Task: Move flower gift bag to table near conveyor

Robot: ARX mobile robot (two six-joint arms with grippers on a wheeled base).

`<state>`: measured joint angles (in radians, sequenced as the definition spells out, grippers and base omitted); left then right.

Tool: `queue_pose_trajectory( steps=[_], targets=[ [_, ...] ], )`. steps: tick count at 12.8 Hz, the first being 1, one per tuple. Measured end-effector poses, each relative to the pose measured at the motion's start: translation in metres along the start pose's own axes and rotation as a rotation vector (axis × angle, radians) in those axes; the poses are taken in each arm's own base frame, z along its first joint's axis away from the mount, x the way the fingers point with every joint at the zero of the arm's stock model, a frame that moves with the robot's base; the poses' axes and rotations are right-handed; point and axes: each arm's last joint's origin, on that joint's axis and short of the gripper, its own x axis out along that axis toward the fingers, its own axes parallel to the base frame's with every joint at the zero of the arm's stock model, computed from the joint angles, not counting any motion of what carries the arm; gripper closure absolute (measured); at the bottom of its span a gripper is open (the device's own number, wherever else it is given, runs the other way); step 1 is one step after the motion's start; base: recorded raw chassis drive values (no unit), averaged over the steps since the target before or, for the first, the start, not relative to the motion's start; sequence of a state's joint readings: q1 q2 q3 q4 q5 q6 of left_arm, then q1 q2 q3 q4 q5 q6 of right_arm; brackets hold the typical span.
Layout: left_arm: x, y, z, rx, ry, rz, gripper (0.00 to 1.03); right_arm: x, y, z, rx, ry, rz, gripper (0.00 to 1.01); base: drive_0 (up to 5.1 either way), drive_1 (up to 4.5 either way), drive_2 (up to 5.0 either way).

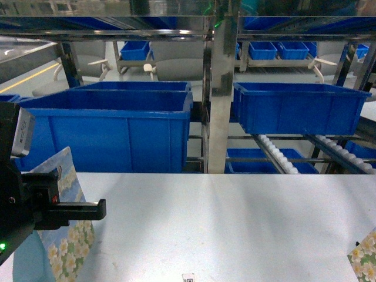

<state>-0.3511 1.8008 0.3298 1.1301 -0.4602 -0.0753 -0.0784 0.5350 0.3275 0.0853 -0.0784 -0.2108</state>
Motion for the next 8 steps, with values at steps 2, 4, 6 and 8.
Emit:
queue_pose_trajectory(
  steps=[2, 4, 6, 8],
  targets=[
    [-0.001, 0.0, -0.008, 0.008, 0.026, 0.01, 1.01, 0.0, 0.0, 0.0, 0.0, 0.0, 0.0, 0.03, 0.0, 0.0, 0.0],
    [-0.003, -0.004, -0.009, 0.021, 0.034, 0.002, 1.01, 0.0, 0.0, 0.0, 0.0, 0.0, 0.0, 0.03, 0.0, 0.0, 0.0],
    [-0.01, -0.005, -0.008, 0.044, 0.035, -0.01, 0.92, 0.0, 0.0, 0.0, 0.0, 0.0, 0.0, 0.03, 0.0, 0.0, 0.0],
    [-0.015, -0.006, -0.003, 0.066, 0.048, -0.013, 0.65, 0.0, 0.0, 0.0, 0.0, 0.0, 0.0, 0.03, 0.0, 0.0, 0.0]
  ],
)
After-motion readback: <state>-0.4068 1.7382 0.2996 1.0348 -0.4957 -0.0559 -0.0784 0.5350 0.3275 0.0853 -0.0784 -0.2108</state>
